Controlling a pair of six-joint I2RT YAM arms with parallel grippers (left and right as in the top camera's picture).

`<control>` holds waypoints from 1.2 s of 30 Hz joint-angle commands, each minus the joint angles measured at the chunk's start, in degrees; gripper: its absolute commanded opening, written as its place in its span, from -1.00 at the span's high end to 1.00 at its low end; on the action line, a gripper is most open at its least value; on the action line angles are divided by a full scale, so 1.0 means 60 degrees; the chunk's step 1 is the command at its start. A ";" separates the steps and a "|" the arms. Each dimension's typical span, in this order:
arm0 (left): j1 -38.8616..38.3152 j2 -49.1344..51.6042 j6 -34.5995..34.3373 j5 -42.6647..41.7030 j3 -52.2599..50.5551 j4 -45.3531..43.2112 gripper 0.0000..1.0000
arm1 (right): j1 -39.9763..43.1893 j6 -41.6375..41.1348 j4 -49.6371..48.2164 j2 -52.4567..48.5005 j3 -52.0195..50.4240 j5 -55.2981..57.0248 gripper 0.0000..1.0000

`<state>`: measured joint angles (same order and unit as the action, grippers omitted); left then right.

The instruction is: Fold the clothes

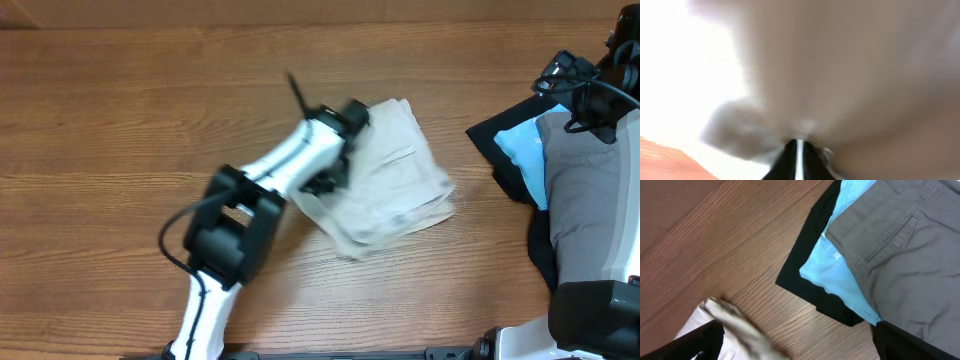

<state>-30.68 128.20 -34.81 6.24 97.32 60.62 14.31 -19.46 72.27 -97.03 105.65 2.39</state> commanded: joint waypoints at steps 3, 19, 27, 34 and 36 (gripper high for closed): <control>0.2703 0.0295 0.0834 0.0372 0.0335 -0.0579 -0.01 | 0.0022 -0.0004 -0.0022 0.0026 0.0029 0.0087 -1.00; 0.3282 -0.0885 0.3009 -0.3049 0.3370 0.4003 -0.52 | 0.0022 0.0000 -0.0022 0.0026 0.0029 0.0087 -1.00; 0.2273 -0.0885 0.1694 -0.1566 0.1905 0.3854 -0.75 | 0.0022 -0.0004 -0.0022 0.0026 0.0029 0.0087 -1.00; 0.1916 -0.0885 0.1038 -0.1286 0.0295 0.2634 -0.96 | 0.0022 -0.0004 -0.0022 0.0026 0.0029 0.0087 -1.00; 0.1912 -0.0885 0.1042 -0.1282 -0.0117 0.2310 -0.98 | 0.0022 -0.0004 -0.0022 0.0026 0.0029 0.0087 -1.00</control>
<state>-18.68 123.52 -26.48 -3.31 100.38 76.42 14.31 -19.46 72.25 -97.03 105.65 2.37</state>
